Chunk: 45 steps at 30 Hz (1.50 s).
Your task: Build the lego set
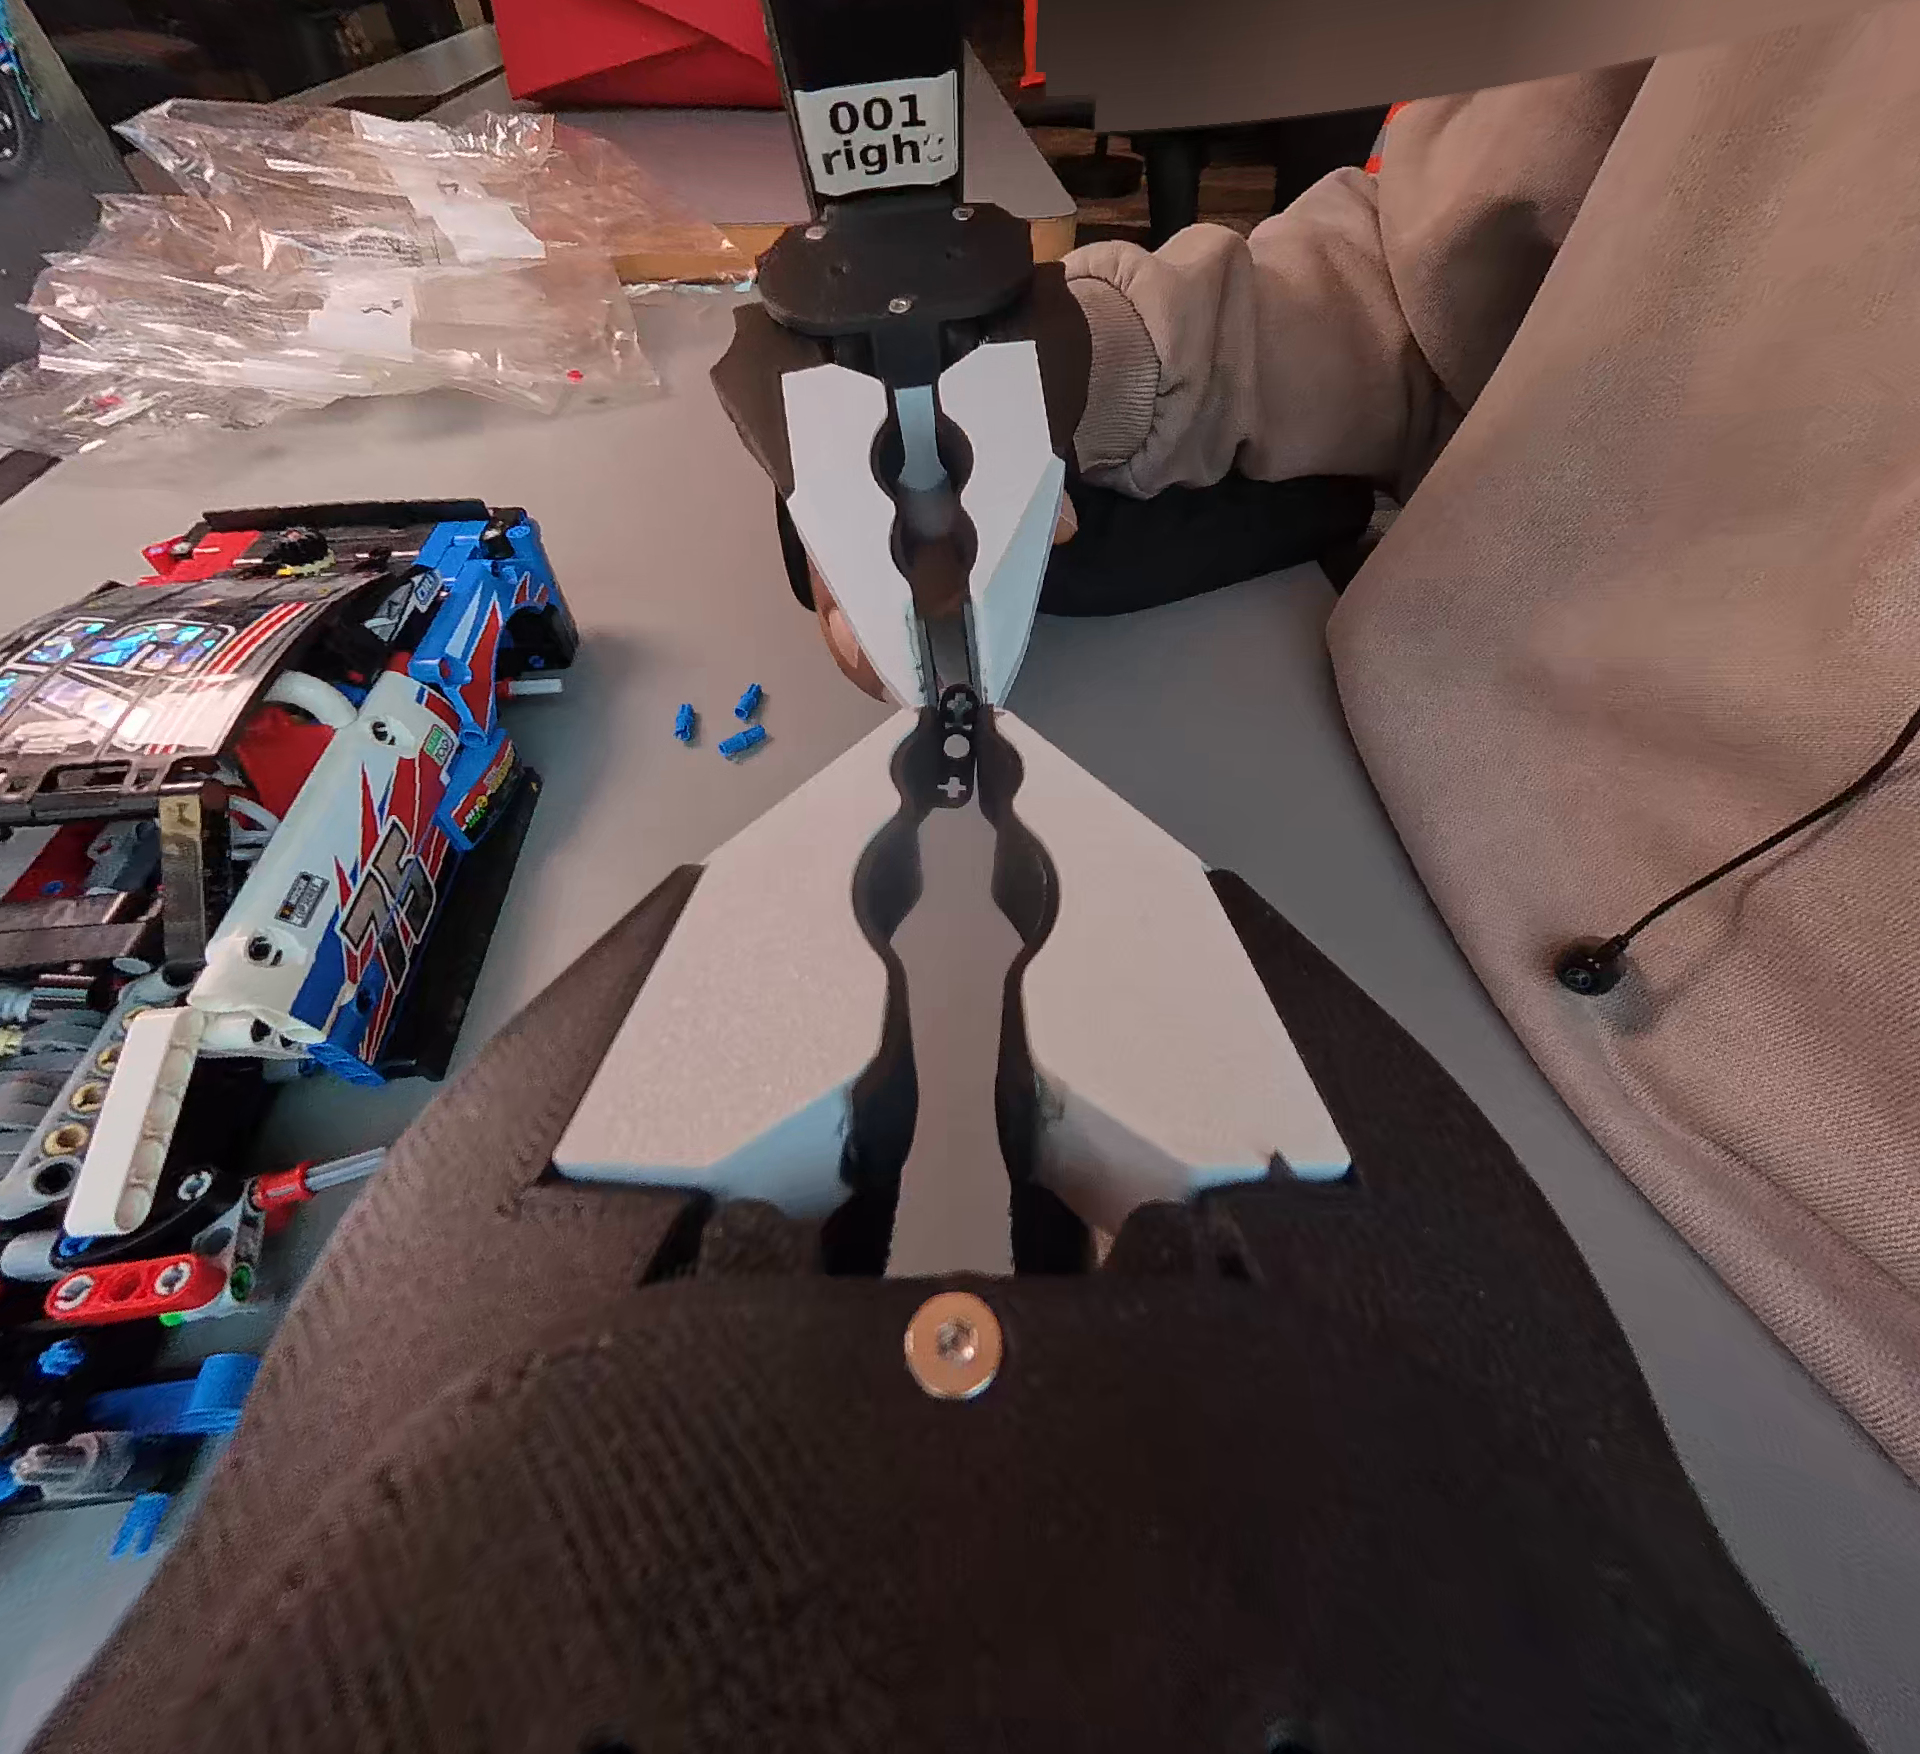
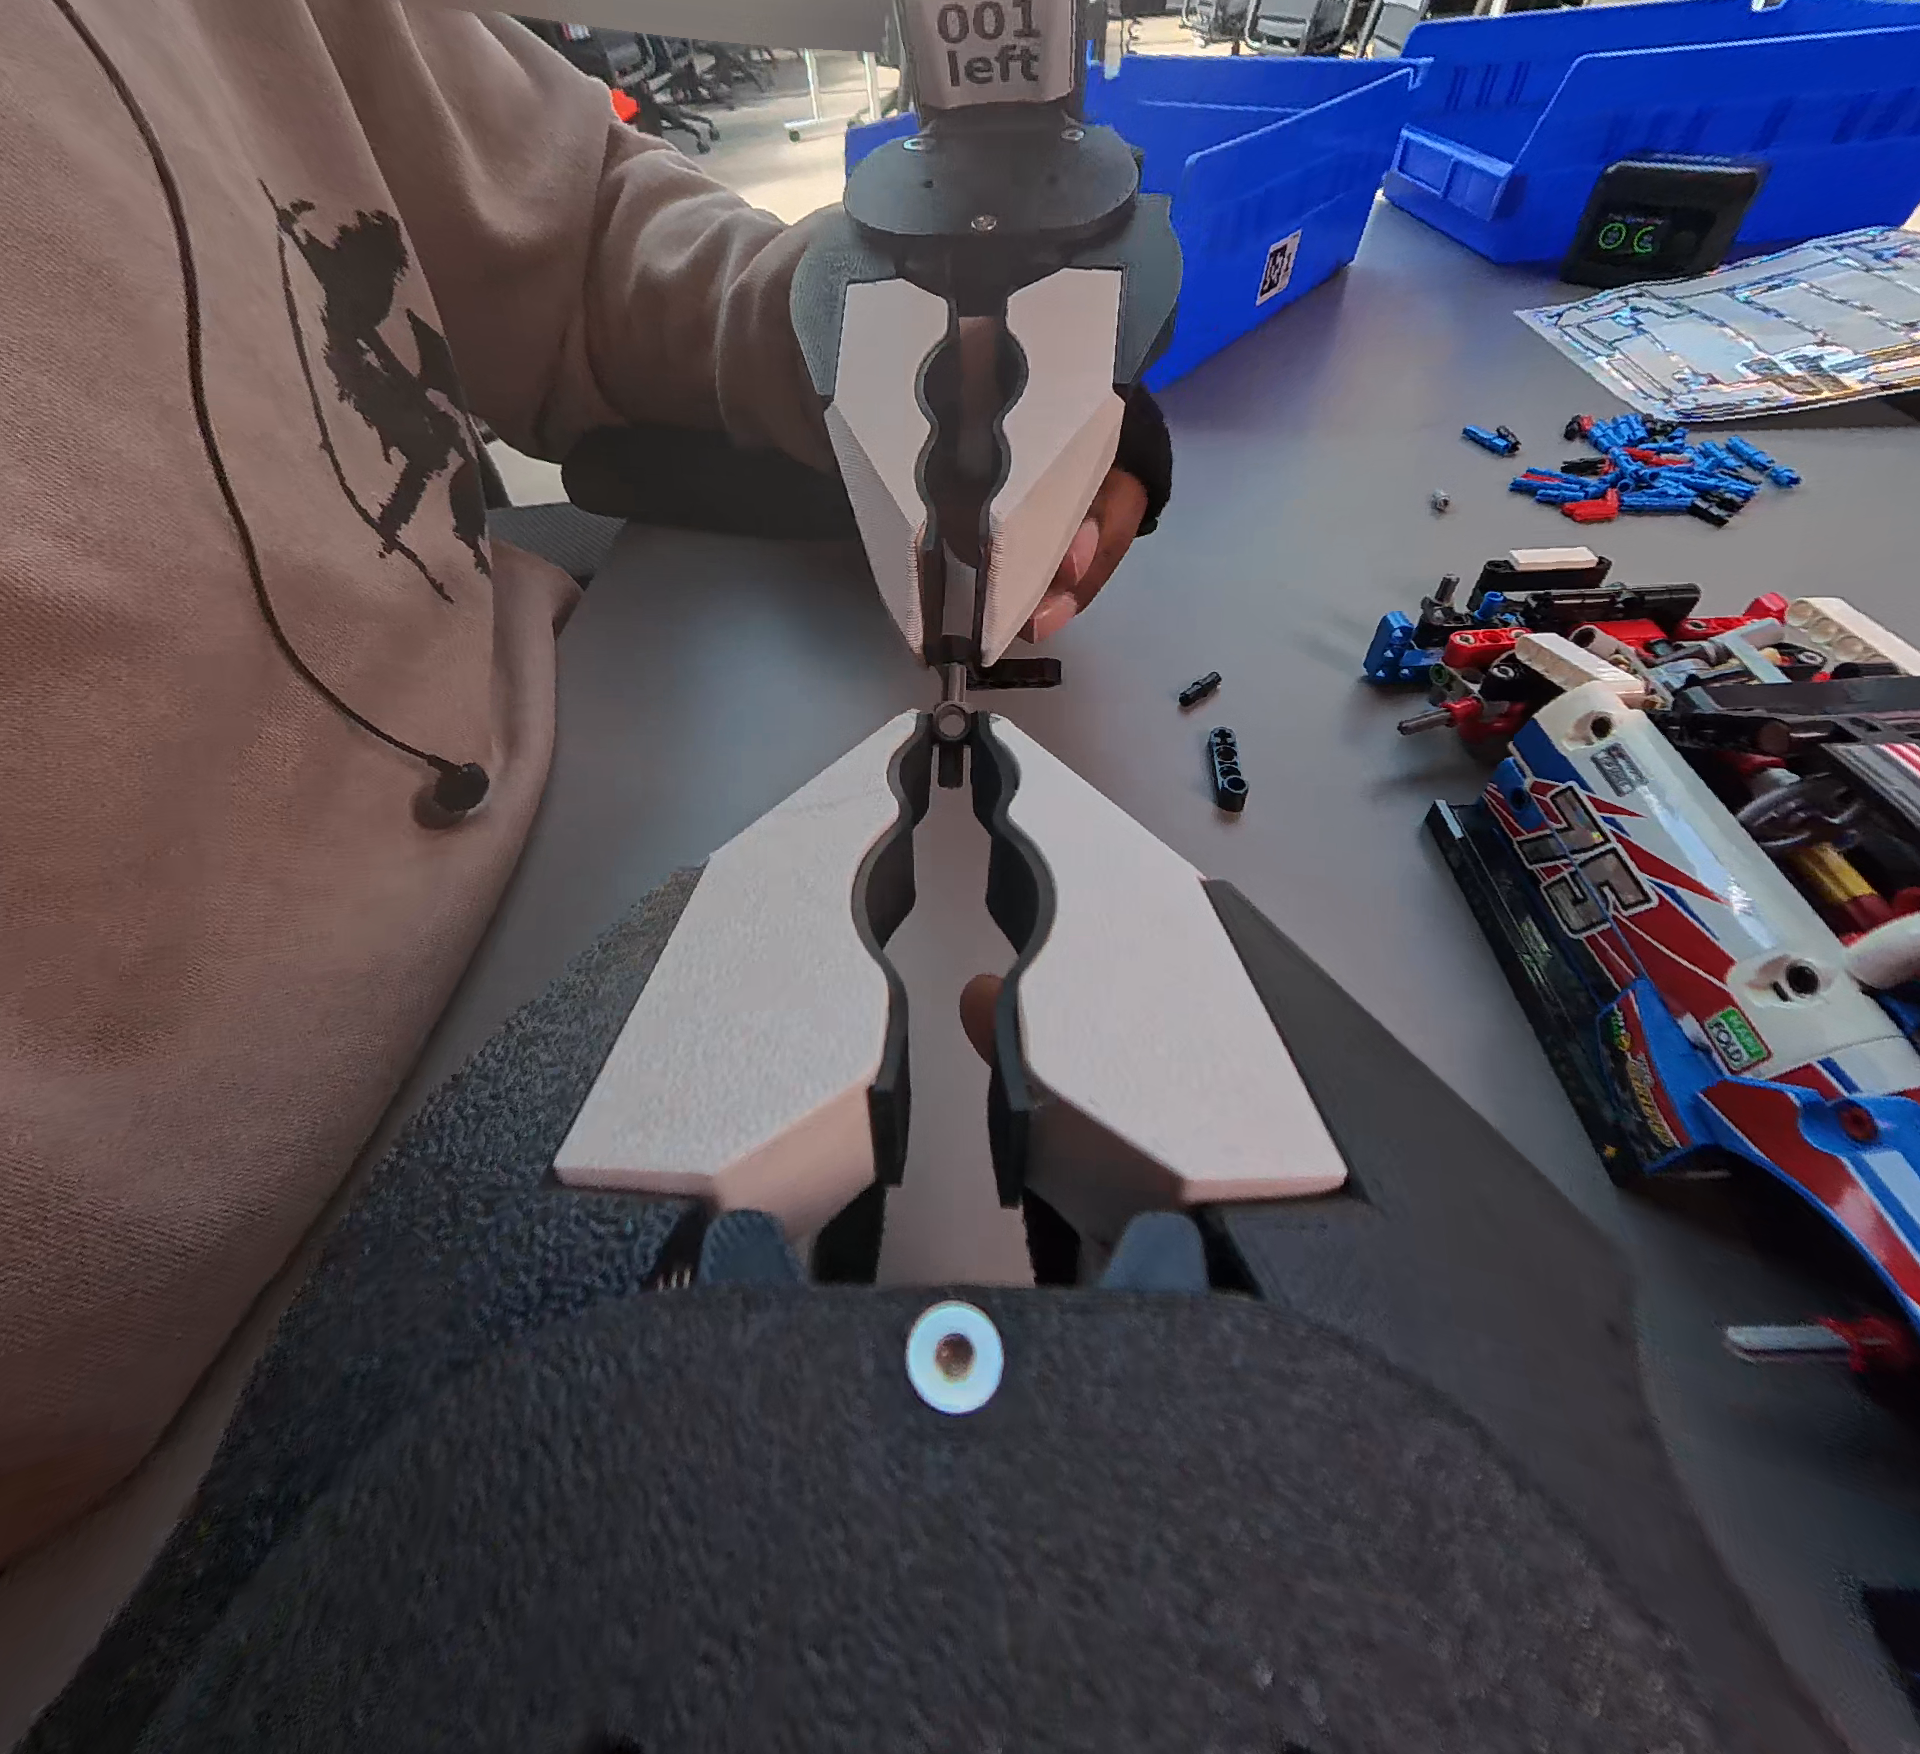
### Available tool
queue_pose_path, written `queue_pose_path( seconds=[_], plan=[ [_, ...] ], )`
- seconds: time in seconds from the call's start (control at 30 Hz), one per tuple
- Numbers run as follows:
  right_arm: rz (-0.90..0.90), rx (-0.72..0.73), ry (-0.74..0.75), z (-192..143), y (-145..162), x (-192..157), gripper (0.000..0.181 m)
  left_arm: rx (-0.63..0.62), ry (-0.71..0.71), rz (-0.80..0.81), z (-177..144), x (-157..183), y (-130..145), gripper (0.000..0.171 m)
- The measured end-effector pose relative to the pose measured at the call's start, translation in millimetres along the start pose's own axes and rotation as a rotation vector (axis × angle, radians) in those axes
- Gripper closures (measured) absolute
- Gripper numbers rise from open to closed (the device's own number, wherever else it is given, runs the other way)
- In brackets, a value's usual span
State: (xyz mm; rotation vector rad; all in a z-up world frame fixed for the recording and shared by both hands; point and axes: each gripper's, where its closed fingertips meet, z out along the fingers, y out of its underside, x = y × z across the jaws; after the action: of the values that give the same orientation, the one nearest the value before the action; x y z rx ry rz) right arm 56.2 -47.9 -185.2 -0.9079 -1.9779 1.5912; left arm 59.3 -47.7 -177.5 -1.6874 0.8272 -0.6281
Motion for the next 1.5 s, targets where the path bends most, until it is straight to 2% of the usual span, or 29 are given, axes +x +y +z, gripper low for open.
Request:
queue_pose_path(
  seconds=[0.2, 0.43, 0.8, 0.97, 1.23, 1.5],
  plan=[
    [-0.012, 0.037, -0.034, 1, -4, -5, 0.176, -0.021, -0.027, 0.098, -2, 5, -3, 0.166],
    [-0.130, 0.035, 0.022, 6, -5, -4, 0.176, -0.083, -0.086, 0.193, -6, 4, -1, 0.166],
    [-0.342, 0.042, 0.202, 11, -13, 9, 0.176, -0.121, -0.160, 0.140, -15, -7, -4, 0.165],
    [-0.312, 0.067, 0.179, 12, -15, 8, 0.176, -0.115, -0.154, 0.150, -16, -5, -6, 0.166],
    [-0.149, 0.111, 0.051, 12, -15, 1, 0.176, -0.111, -0.134, 0.166, -15, 1, -8, 0.166],
    [-0.136, 0.098, -0.005, 16, -14, -7, 0.176, -0.131, -0.118, 0.201, -14, 9, -9, 0.166]
  ],
)
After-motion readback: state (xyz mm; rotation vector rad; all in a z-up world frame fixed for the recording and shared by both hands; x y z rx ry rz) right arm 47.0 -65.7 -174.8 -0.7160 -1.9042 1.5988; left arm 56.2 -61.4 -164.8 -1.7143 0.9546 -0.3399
